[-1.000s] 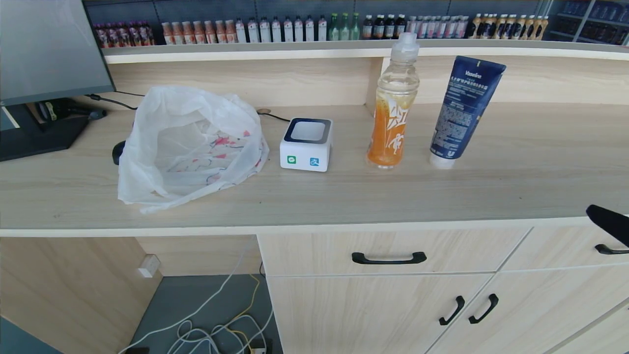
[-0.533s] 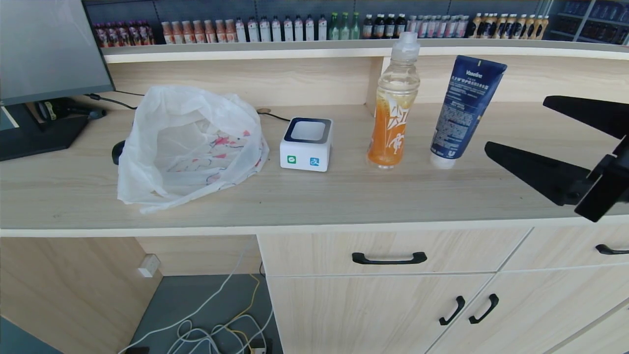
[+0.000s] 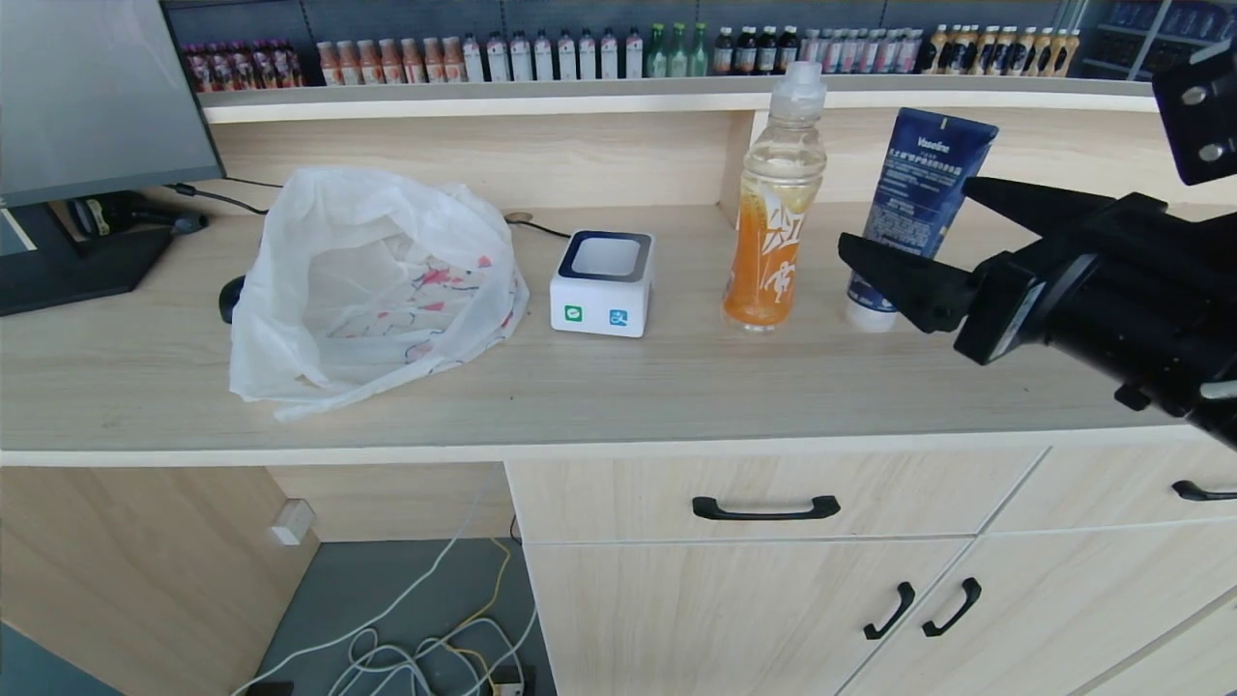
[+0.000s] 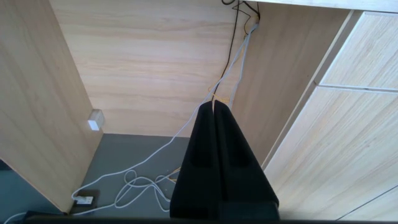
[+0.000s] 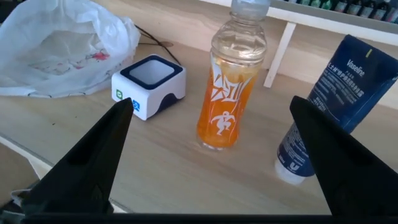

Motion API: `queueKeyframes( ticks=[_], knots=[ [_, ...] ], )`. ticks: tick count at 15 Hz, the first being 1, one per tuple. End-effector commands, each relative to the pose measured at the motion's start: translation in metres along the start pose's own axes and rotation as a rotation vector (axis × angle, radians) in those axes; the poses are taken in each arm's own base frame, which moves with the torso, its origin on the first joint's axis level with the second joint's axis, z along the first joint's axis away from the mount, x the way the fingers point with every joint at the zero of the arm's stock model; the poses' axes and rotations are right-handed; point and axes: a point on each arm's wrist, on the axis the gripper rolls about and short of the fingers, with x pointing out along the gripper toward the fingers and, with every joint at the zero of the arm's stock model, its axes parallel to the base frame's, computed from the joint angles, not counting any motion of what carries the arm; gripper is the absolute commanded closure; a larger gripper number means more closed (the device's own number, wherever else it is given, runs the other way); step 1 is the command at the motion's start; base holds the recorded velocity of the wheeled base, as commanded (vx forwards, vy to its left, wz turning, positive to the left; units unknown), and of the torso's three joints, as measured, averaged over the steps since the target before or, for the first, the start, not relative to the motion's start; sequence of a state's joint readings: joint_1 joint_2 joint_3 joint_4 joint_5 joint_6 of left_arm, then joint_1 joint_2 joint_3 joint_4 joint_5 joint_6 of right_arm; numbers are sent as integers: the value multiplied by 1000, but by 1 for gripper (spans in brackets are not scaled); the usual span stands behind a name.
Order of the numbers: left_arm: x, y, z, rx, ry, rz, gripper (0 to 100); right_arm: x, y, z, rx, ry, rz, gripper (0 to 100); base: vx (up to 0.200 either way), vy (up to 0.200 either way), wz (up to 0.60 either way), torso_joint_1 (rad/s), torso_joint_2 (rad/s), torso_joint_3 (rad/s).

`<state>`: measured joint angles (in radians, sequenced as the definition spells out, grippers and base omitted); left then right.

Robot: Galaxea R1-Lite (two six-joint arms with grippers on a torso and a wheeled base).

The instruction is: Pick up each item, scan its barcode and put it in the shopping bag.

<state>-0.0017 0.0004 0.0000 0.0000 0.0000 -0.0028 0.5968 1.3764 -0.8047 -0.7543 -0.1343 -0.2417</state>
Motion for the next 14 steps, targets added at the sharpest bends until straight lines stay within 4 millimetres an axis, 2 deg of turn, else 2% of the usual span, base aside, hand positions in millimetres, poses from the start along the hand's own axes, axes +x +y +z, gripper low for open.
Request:
queueKeyframes(
  ticks=[1, 6, 9, 14],
  knots=[
    [0, 0, 0, 0, 0, 0, 100, 16, 15, -7, 40, 18, 4, 0, 0, 0, 0, 0, 0, 0],
    [0, 0, 0, 0, 0, 0, 100, 42, 22, -11, 104, -21, -129, 0, 0, 0, 0, 0, 0, 0],
    [0, 0, 0, 0, 0, 0, 100, 55, 22, -4, 113, -50, -152, 0, 0, 0, 0, 0, 0, 0],
    [0, 0, 0, 0, 0, 0, 100, 77, 28, -12, 108, -38, -152, 0, 0, 0, 0, 0, 0, 0]
  ],
)
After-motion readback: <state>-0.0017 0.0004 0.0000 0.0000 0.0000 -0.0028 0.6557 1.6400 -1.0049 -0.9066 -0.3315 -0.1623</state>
